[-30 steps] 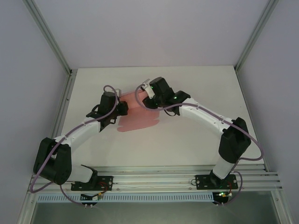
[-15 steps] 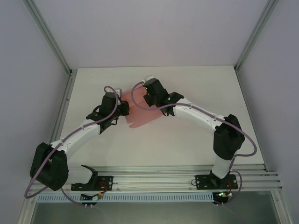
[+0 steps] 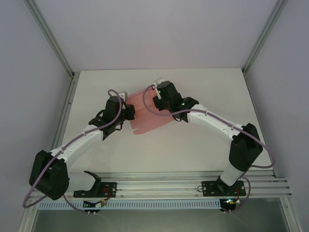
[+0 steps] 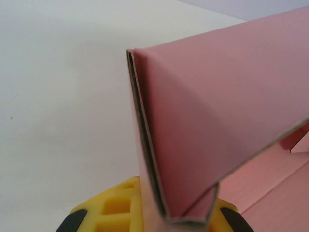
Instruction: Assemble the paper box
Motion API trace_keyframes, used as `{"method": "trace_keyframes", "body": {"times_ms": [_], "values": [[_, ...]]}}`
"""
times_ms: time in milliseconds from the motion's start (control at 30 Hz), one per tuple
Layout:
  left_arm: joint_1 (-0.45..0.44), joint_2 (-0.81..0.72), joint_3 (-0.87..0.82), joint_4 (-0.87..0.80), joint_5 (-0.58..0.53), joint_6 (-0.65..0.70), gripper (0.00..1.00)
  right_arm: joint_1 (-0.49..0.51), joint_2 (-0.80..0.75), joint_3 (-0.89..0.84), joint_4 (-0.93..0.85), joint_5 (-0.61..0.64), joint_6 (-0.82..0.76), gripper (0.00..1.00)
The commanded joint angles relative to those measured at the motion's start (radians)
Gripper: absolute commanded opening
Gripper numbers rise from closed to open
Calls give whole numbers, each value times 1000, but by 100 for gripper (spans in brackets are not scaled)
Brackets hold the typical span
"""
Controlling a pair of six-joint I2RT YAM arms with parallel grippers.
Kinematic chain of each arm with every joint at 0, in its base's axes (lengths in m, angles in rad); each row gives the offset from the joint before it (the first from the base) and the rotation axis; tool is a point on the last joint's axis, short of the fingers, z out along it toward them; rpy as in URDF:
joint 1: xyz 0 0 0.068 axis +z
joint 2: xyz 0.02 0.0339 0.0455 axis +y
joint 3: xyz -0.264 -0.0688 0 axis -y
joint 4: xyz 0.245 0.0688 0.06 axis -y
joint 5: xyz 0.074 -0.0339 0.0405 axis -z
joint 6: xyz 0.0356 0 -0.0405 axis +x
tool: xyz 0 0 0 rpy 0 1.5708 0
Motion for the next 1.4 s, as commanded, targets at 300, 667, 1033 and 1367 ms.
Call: {"method": "trace_keyframes", "body": {"times_ms": [300, 667, 1033, 1367], "values": [[-38, -106, -18, 167, 185, 58, 0, -71, -76, -94, 37, -339, 10, 47], [-38, -99, -10, 169, 189, 60, 0, -86, -59, -70, 32, -353, -6, 27], [-118, -20, 107, -12, -59, -177, 0, -26, 140, 97, -66, 370, 69, 9], [-158, 4, 201, -150, -108, -303, 0, -29, 254, 145, -41, 651, -54, 2]]}}
